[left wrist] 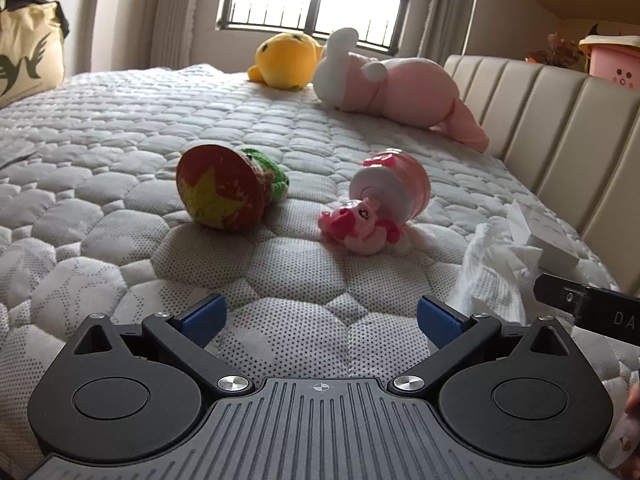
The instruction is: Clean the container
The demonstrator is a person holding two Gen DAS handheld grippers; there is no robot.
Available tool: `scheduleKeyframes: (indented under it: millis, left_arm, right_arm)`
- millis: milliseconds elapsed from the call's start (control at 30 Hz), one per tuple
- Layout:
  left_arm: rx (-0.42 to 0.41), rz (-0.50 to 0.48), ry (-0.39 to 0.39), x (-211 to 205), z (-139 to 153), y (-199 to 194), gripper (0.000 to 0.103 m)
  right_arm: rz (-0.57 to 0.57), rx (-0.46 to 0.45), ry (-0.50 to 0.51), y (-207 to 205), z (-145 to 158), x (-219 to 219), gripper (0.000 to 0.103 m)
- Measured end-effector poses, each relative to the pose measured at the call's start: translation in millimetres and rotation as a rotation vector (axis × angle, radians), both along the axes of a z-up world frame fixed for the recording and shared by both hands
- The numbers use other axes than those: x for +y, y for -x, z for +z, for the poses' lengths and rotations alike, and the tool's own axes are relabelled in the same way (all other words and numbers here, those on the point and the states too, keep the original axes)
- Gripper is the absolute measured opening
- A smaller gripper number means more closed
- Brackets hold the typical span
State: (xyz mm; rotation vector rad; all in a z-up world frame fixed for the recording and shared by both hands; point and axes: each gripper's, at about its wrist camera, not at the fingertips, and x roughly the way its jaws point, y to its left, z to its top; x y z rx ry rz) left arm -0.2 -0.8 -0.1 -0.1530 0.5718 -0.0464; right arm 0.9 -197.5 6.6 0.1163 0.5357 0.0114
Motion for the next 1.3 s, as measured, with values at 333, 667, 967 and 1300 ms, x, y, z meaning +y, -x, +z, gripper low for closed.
scheduleKeyframes:
  millis: [333, 667, 967, 1300]
  left_arm:
    - [-0.021, -0.029, -0.059, -10, -1, 3, 0.103]
    - [0.001, -0.041, -0.050, -7, 1, 0, 0.103]
    - [0.007, -0.045, -0.046, -5, -2, 1, 0.103]
    - [0.018, -0.054, -0.052, -8, -3, 1, 0.103]
  right_arm:
    - [0.002, -0.005, 0.002, 4, -3, -1, 0.100]
    - [-0.008, 0.009, 0.011, 4, -5, -1, 0.100]
    - [-0.012, 0.014, 0.020, 4, -5, 1, 0.101]
    - [-0.015, 0.021, 0.021, 5, -7, 0, 0.101]
